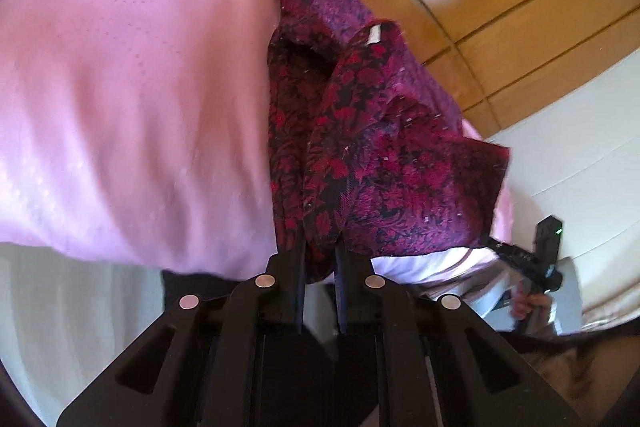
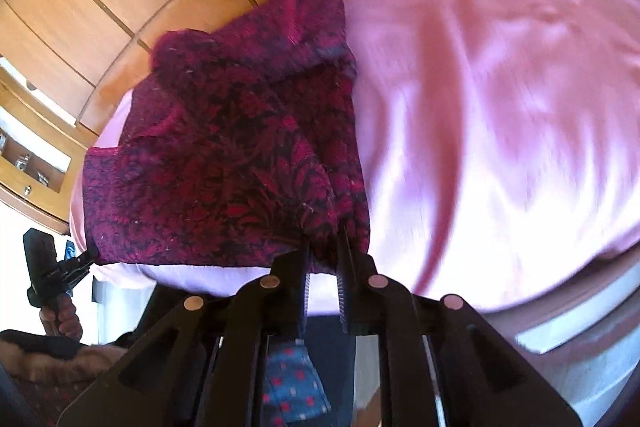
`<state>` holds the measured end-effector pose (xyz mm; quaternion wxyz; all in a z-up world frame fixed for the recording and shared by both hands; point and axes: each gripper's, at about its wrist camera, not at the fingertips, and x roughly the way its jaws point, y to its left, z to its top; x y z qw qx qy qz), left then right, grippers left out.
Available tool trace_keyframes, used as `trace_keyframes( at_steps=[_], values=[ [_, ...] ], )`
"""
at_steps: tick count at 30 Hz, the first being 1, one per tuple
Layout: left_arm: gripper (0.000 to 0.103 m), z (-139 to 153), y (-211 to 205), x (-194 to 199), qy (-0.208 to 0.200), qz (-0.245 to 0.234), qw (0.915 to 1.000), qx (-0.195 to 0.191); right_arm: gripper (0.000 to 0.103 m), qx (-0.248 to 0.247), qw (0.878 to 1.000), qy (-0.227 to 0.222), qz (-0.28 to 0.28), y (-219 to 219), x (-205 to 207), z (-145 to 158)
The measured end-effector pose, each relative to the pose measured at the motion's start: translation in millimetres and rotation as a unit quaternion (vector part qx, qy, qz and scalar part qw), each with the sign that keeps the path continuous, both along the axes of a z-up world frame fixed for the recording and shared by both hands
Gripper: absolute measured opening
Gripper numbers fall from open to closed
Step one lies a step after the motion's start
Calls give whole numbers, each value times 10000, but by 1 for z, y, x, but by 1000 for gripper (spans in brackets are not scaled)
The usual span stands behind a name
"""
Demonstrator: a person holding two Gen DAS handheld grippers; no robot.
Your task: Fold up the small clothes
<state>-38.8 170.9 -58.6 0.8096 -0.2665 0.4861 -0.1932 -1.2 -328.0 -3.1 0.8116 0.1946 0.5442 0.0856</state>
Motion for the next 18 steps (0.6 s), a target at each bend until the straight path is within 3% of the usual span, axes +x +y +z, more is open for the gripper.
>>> trace_keyframes(
  at_steps=[3, 7, 13, 18],
  values=[
    [17, 10, 3, 14, -144, 104, 9997, 161, 15, -199, 9998, -50, 19, 7, 7, 5],
    [42, 32, 8, 30, -623, 157, 9967, 496, 44, -552, 9970, -546, 76, 19, 22, 29],
    [49, 46, -6, 61, -967, -140, 9913, 882, 54, -1093, 9846, -1298, 433, 54, 53, 55],
    [51, 39, -22, 82, -1003, -290, 9905, 893, 54, -1559, 9741, -1487, 689, 77, 82, 51]
  ],
)
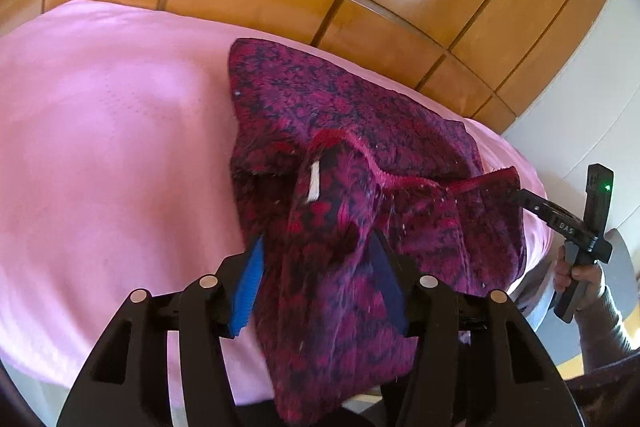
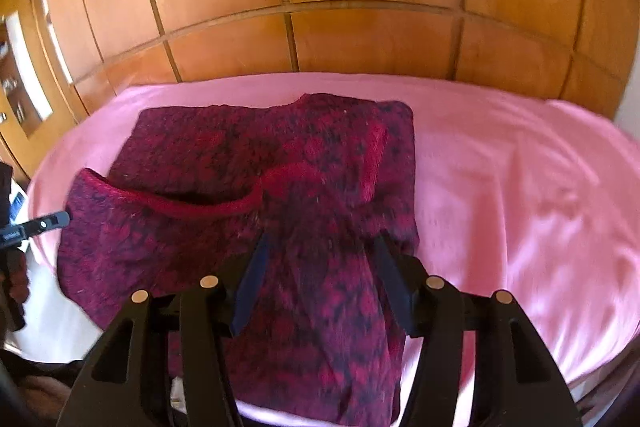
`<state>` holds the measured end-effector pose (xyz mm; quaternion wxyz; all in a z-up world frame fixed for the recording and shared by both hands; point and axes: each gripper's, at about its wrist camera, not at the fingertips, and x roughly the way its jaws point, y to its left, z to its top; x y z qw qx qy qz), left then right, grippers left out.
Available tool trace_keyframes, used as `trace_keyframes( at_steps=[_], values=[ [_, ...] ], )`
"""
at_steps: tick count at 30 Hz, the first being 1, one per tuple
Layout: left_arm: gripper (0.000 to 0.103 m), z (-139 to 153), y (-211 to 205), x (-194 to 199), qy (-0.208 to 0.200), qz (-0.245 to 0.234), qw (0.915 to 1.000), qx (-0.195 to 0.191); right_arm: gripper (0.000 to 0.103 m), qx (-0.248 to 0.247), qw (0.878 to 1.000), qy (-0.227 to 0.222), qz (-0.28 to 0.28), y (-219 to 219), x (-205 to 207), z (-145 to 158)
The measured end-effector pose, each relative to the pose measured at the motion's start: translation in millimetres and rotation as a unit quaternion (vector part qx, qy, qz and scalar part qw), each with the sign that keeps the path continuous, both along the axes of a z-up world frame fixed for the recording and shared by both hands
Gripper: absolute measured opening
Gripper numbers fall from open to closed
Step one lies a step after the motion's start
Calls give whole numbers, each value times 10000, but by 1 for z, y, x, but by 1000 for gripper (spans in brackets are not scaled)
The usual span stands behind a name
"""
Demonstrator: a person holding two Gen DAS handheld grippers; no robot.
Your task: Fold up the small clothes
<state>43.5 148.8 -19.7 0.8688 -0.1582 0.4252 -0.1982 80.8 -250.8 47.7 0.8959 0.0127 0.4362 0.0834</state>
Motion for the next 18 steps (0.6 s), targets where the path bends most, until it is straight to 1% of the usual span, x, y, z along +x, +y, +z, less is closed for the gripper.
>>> trace_keyframes(
  at_steps=[1, 2, 3, 4, 5, 8, 10, 13, 15, 18],
  values=[
    [46, -1, -3, 4, -4, -74, 10000, -37, 52, -45, 10000, 21, 39, 2, 4, -3],
    [32, -2, -5, 5, -13, -133, 9999, -34, 41, -55, 9999, 92, 105, 2, 8, -7],
    [26, -2, -6, 4, -36, -170, 9998, 27, 35, -60, 9998, 146, 141, 4, 13, -9],
    [18, 0, -7, 1, -96, -179, 9997, 99, 27, -115, 9995, 211, 200, 4, 14, -12],
    [17, 2, -5, -4, -170, -159, 9997, 99, 21, -188, 9992, 244, 254, 3, 12, -14],
    [14, 11, 5, -20, -333, -60, 9994, 87, 18, -120, 9992, 257, 277, -4, 1, -10],
    [14, 22, 8, -35, -522, -98, 9986, 49, 18, 50, 9994, 189, 281, -10, -10, 2],
    [14, 34, 5, -45, -722, -115, 9972, 160, 18, 375, 9990, 40, 221, -15, -19, 22],
    [14, 39, 4, -43, -818, -76, 9965, 154, 18, 520, 9985, -21, 139, -17, -18, 30],
    [14, 49, 4, -26, -988, 63, 9951, 40, 18, 753, 9971, -67, -55, -24, -6, 34]
  ],
)
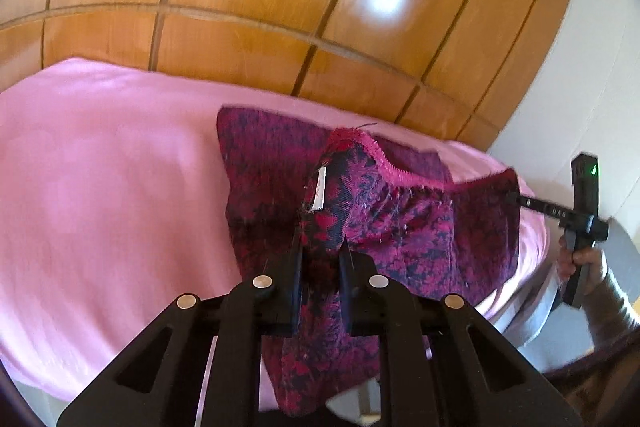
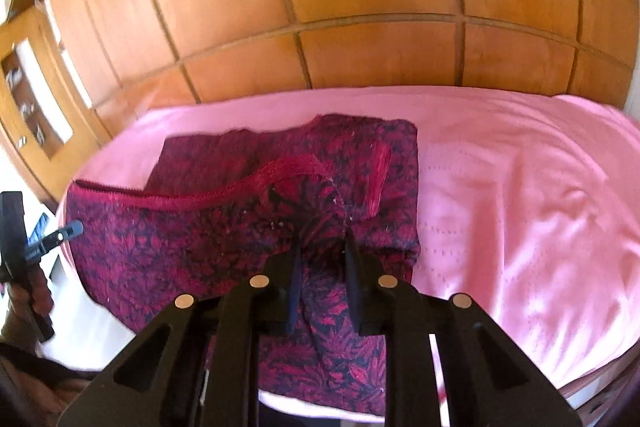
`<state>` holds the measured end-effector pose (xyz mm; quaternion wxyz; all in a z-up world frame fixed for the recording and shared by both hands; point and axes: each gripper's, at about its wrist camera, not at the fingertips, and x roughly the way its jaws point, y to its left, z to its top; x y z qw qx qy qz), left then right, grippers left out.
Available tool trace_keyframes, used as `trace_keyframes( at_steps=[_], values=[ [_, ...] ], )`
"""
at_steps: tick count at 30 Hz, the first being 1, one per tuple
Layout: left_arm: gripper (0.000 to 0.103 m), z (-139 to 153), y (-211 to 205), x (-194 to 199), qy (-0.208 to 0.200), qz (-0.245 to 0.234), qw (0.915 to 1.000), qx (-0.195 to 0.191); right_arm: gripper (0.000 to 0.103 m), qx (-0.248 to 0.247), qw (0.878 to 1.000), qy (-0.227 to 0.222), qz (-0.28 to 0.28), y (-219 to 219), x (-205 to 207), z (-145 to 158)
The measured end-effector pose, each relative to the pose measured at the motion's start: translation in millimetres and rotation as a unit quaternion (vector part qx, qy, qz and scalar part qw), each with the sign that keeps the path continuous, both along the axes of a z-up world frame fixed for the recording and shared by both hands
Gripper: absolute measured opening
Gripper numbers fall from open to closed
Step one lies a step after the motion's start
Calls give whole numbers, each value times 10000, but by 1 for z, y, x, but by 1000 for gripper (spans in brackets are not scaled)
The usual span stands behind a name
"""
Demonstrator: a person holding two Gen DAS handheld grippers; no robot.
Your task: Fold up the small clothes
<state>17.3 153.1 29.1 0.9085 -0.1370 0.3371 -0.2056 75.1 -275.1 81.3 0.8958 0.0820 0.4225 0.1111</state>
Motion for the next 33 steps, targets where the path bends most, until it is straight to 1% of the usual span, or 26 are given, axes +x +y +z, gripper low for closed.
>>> trace_keyframes(
  at_steps=[3, 5, 8, 11, 14, 20, 24, 27, 29, 33],
  values=[
    [14, 10, -3, 23, -162, 168, 9997, 24, 17, 48, 9998, -93, -147, -2, 18, 4],
    [14, 11, -3, 42, -166, 280, 9994, 80, 17, 86, 9995, -162, -255, -3, 31, 6],
    [13, 5, -2, 77, -3, 459, 9989, 43, 17, 140, 9988, -214, -426, -5, 59, 5],
    [13, -5, -1, 112, 226, 652, 9976, 63, 17, -35, 9984, -181, -527, 0, 91, -1],
    [13, -12, 2, 141, 366, 824, 9959, 100, 17, -219, 9978, -109, -615, 6, 125, -10],
    [13, -18, -2, 185, 497, 968, 9934, 372, 17, -298, 9955, 24, -899, 5, 174, -28],
    [13, -32, -2, 210, 654, 1091, 9908, 455, 17, -384, 9934, 178, -1063, 1, 194, -48],
    [13, -43, -2, 228, 856, 1165, 9883, 479, 17, -409, 9917, 313, -1180, -4, 209, -62],
    [13, -59, 1, 244, 1188, 1220, 9843, 466, 17, -436, 9901, 488, -1239, -7, 220, -72],
    [13, -80, 6, 262, 1535, 1311, 9787, 383, 17, -587, 9868, 841, -1257, -7, 239, -98]
  ],
)
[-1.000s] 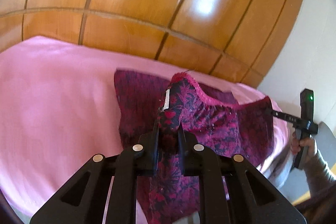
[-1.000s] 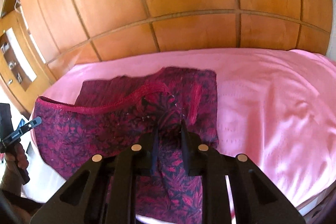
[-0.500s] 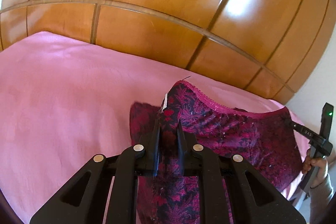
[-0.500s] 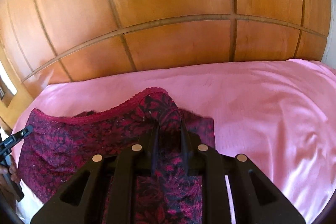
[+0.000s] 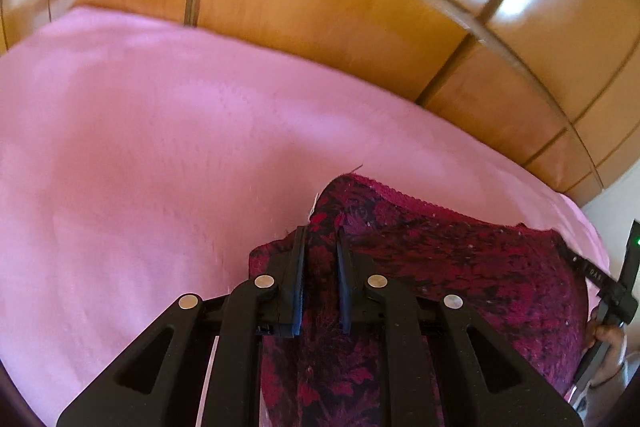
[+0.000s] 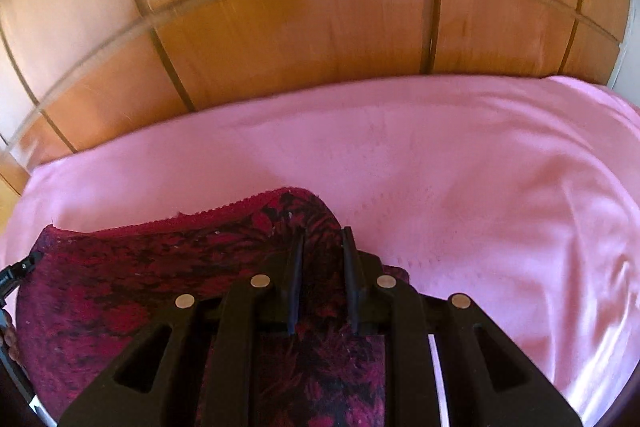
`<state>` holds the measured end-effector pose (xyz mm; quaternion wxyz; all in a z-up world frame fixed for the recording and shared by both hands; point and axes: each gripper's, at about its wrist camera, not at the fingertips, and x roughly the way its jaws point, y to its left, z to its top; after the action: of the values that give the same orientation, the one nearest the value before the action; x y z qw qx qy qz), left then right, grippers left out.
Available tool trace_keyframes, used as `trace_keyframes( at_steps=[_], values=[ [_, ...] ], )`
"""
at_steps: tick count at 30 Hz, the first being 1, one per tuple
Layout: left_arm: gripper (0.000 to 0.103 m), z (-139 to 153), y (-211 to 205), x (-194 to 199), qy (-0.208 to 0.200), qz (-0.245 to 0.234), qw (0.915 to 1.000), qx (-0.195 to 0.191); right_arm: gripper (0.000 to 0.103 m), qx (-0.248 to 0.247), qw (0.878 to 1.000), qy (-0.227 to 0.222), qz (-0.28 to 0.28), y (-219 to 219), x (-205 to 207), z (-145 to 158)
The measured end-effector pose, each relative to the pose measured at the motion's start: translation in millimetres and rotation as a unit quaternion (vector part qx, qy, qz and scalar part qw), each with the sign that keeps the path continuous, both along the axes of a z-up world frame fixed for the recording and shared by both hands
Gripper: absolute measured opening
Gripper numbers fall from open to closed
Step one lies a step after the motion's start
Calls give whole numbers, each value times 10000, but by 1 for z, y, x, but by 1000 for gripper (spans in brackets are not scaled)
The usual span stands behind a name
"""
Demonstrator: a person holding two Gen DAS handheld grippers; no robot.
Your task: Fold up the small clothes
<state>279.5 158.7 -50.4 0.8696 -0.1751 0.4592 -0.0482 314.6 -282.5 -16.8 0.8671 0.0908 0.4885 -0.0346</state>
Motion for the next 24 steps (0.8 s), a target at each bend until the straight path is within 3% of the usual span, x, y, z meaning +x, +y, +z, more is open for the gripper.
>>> trace_keyframes(
  at_steps=[4, 6, 10, 13, 17, 20, 24],
  values=[
    [15, 1, -8, 3, 63, -34, 9995, 294, 20, -56, 9998, 184, 11, 0, 7, -11],
    [19, 8, -8, -1, 56, -6, 9995, 313, 27, -29, 9998, 193, -16, -2, 5, -9],
    [38, 41, -15, -35, -457, 308, 9950, 828, 54, -39, 9998, -140, -139, -7, -12, 13],
    [38, 62, -18, -76, -952, 290, 9909, 902, 54, -71, 9988, -489, -50, 0, -43, 35],
    [38, 69, -44, -116, -1280, -273, 9875, 875, 59, 174, 9960, -764, 421, 25, -85, 51],
    [38, 52, -68, -126, -1072, -669, 9883, 858, 60, 412, 9917, -744, 965, 58, -120, 47],
    [38, 18, -74, -113, -499, -579, 9934, 860, 61, 297, 9913, -550, 1160, 92, -130, 27]
  ],
)
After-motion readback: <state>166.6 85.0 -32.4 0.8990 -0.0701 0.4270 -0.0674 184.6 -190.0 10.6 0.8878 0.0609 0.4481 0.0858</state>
